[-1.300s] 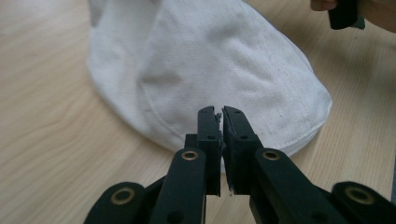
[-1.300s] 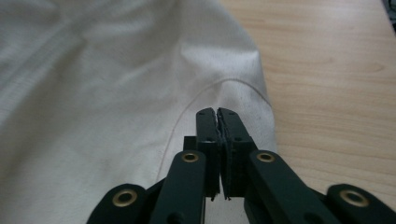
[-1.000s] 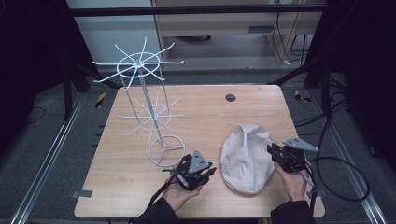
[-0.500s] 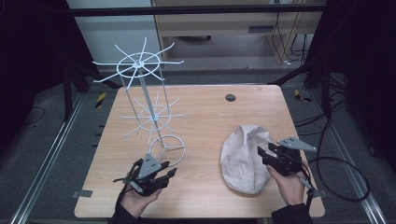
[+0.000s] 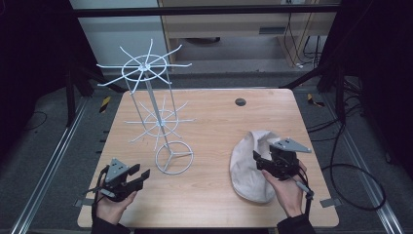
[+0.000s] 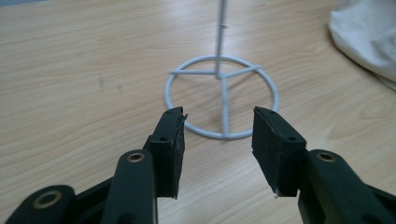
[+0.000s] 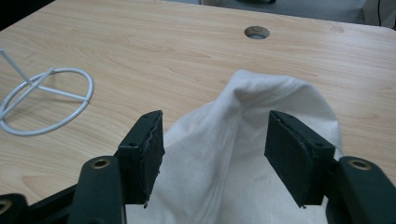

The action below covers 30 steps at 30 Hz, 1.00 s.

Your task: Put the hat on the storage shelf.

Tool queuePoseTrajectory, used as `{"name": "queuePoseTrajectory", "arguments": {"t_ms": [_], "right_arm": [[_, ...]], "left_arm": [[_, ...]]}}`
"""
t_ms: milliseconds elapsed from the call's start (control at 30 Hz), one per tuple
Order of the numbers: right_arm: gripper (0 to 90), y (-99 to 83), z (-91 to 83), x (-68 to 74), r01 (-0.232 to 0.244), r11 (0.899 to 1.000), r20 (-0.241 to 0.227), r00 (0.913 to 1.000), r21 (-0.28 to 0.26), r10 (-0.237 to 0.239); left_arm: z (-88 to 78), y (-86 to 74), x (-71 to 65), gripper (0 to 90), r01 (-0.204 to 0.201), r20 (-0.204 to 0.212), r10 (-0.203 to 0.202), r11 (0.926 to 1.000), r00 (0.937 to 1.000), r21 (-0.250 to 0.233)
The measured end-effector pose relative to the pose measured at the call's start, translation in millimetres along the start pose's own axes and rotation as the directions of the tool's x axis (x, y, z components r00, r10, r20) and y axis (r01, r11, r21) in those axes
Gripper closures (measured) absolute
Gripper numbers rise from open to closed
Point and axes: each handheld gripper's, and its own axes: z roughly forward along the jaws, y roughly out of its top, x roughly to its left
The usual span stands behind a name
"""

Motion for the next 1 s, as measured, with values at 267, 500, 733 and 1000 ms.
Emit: {"name": "queuePoseTrajectory", "arguments": {"t_ms": [267, 500, 733, 1000], "right_arm": [[35.6, 7.3, 24.9, 8.3, -0.001, 0.999, 0.021, 0.9998, 0.037, 0.0], [41.3, 4.2, 39.7, 11.0, 0.003, 0.996, 0.039, 0.9992, 0.084, -0.006], [52.1, -5.0, 52.7, 4.2, -0.011, 0.991, 0.07, 0.9976, 0.13, 0.002], [79.6, -10.3, 64.1, 1.9, -0.002, 0.981, 0.086, 0.9962, 0.196, -0.016]], "left_arm": [[-0.8, -9.6, 27.3, 46.8, 0.062, -0.103, -0.062, 0.9981, 0.9927, -0.01], [0.9, -16.5, 39.5, 46.0, 0.092, -0.148, -0.092, 0.9957, 0.9847, -0.011], [4.1, -20.1, 44.9, 46.3, 0.104, -0.161, -0.102, 0.9946, 0.9817, 0.005], [9.0, -23.3, 48.8, 48.3, 0.105, -0.166, -0.098, 0.9939, 0.9812, 0.035]]}}
